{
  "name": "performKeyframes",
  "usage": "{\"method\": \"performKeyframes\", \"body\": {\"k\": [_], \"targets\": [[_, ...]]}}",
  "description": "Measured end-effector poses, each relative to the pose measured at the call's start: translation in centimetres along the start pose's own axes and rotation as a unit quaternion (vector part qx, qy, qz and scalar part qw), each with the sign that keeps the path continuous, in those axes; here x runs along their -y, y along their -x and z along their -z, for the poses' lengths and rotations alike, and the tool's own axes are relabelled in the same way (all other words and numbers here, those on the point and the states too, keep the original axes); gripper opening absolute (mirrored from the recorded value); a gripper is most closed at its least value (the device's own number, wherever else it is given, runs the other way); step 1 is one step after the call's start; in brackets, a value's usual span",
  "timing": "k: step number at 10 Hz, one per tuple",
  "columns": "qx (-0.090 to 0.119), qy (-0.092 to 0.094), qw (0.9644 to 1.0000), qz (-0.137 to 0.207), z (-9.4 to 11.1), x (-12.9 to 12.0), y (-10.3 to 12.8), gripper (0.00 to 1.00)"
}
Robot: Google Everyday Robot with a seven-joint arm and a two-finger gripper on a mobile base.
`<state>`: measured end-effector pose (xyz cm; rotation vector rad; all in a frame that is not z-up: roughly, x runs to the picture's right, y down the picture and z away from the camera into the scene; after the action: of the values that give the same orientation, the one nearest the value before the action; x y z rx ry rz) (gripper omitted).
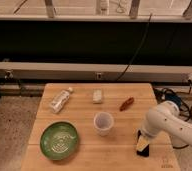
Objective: Place the eraser on the white sponge
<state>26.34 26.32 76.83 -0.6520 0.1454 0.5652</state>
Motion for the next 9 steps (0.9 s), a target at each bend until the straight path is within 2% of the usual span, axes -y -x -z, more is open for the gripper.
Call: {"method": "performKeyframes", "body": {"k": [2,4,6,8,9], "targets": [[-0.015,-0.005,0.9978,-0.064,-0.4,0.7,-0.5,0.8],[-0.021,-0.002,0.9939,-0.108,-0.9,1.1,-1.2,0.8],[-0.021,0.017,0.9888,-0.147,-1.5,1.4,-2.0,0.8],[-0.016,0.044,0.9831,-0.177,-1.9,1.1,-2.5,0.8],[-0.013,0.051,0.9821,-0.181,-1.8,1.0,-2.6,0.8]]}}
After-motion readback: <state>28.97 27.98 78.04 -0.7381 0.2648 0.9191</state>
